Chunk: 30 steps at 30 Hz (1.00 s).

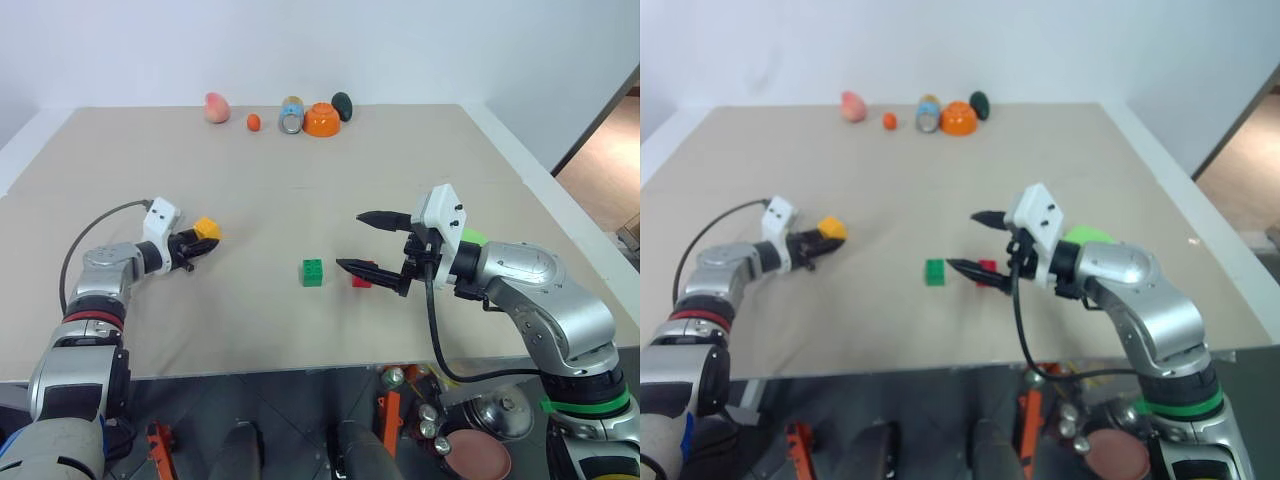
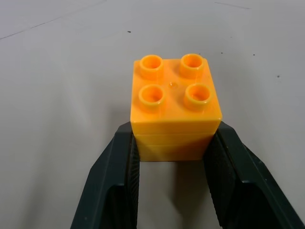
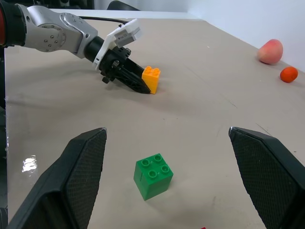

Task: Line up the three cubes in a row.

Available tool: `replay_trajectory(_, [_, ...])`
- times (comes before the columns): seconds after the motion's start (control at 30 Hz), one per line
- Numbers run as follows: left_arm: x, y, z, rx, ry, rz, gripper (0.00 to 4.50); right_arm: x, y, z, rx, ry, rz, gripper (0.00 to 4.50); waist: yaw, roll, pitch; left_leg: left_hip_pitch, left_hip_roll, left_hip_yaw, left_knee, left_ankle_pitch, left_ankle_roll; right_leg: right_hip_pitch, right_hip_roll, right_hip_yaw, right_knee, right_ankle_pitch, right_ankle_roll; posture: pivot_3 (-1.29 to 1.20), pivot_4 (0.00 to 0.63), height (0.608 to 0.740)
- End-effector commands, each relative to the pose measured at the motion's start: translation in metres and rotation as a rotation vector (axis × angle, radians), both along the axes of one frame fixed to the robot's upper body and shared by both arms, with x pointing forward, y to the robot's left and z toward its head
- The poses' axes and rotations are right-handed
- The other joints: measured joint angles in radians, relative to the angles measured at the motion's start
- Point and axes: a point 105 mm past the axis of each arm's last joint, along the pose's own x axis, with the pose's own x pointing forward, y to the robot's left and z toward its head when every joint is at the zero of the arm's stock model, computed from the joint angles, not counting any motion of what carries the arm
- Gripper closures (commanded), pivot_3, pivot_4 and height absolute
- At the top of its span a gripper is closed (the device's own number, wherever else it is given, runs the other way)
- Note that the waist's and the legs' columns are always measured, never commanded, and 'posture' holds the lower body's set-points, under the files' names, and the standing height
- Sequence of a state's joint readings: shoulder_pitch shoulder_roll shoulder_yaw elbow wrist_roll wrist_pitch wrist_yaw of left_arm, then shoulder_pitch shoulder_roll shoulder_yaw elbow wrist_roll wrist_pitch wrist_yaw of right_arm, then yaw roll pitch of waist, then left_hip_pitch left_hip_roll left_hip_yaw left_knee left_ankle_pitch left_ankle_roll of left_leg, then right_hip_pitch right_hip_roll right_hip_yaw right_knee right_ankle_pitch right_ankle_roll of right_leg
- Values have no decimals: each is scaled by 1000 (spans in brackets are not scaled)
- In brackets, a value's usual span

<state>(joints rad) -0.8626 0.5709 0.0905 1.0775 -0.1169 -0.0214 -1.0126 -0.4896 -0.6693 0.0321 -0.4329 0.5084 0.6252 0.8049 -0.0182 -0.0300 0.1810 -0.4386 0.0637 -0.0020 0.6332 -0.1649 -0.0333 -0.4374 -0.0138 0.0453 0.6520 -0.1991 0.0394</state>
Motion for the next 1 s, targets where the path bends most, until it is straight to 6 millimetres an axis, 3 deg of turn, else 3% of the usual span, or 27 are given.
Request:
replay_trajectory(0.03, [-7,-21,21,15,-55,-190,3105,-10,-5,14,-9,-55,29,245,0,0,0,0,0,0,0,0,0,0,0,0,0,0,0,0,150,738])
replay_trajectory(0.2, [-41,-48,30,48,-87,-535,3105,-24,-19,4,-53,23,88,245,-2,0,0,-1,0,0,0,0,0,-1,0,1,0,0,0,0,150,738])
replay_trajectory(0.4, [-70,-48,8,186,-48,-754,3105,-25,-37,4,-8,90,68,245,-10,0,0,1,1,1,-2,0,0,-1,1,2,0,0,-2,0,150,738])
replay_trajectory(0.63, [-65,-63,0,190,-57,-782,3105,-26,-40,-5,-13,105,41,245,-5,0,0,1,0,1,1,0,1,-1,1,3,0,0,-2,0,150,738])
replay_trajectory(0.8, [-51,-84,9,145,-84,-771,3105,-28,-41,-5,-18,103,34,245,-2,-1,0,0,0,1,1,0,1,-1,1,3,0,1,-1,0,150,738])
replay_trajectory(1.0, [-41,-97,15,132,-90,-760,3105,-28,-41,-4,-21,98,28,245,-7,-1,0,0,0,1,1,0,1,-1,2,4,0,1,-1,0,150,738])
